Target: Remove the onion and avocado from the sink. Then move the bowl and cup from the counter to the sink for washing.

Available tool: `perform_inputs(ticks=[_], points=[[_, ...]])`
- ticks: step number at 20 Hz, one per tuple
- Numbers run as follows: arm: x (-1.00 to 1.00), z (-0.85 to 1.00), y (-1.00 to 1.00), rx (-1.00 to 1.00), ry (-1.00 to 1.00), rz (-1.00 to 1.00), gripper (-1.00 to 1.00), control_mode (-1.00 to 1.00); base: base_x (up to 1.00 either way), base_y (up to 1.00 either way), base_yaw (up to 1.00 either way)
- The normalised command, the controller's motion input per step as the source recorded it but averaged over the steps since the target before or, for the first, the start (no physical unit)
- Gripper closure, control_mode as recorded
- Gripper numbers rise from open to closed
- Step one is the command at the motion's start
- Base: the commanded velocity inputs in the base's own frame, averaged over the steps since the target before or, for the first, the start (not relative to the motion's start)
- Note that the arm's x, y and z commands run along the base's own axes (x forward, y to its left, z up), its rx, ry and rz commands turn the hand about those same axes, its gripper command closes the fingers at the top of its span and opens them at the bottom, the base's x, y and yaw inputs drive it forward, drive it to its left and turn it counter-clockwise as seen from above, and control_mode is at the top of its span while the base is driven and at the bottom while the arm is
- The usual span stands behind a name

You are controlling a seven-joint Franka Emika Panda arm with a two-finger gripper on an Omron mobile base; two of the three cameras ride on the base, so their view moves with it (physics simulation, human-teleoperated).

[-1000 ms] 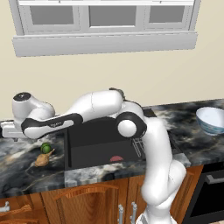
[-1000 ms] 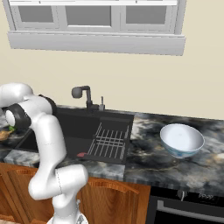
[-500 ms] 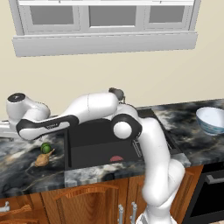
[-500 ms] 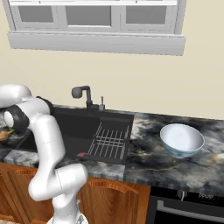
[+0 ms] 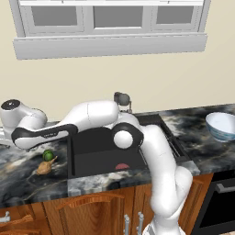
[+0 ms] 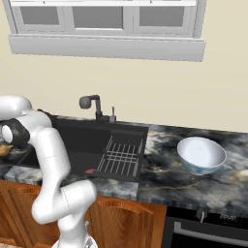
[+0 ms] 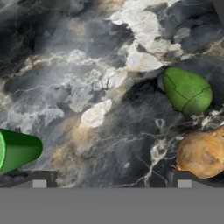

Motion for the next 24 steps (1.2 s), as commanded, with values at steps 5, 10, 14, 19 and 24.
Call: perform_inputs(ticks=[5,10,14,19,24], points=[[0.00,0.00,0.18,0.00,0.00,-0.04,-1.00,-1.00,0.00,0.00,0.00],[0.00,0.00,0.09,0.00,0.00,0.00,-1.00,-1.00,0.00,0.00,0.00],[0.00,0.00,0.05,0.00,0.00,0.00,-1.00,-1.00,0.00,0.00,0.00],[0.00,0.00,0.05,0.00,0.00,0.00,-1.00,-1.00,0.00,0.00,0.00],[0.00,0.00,0.07,0.05,0.01,0.00,-1.00,-1.00,0.00,0.00,0.00]])
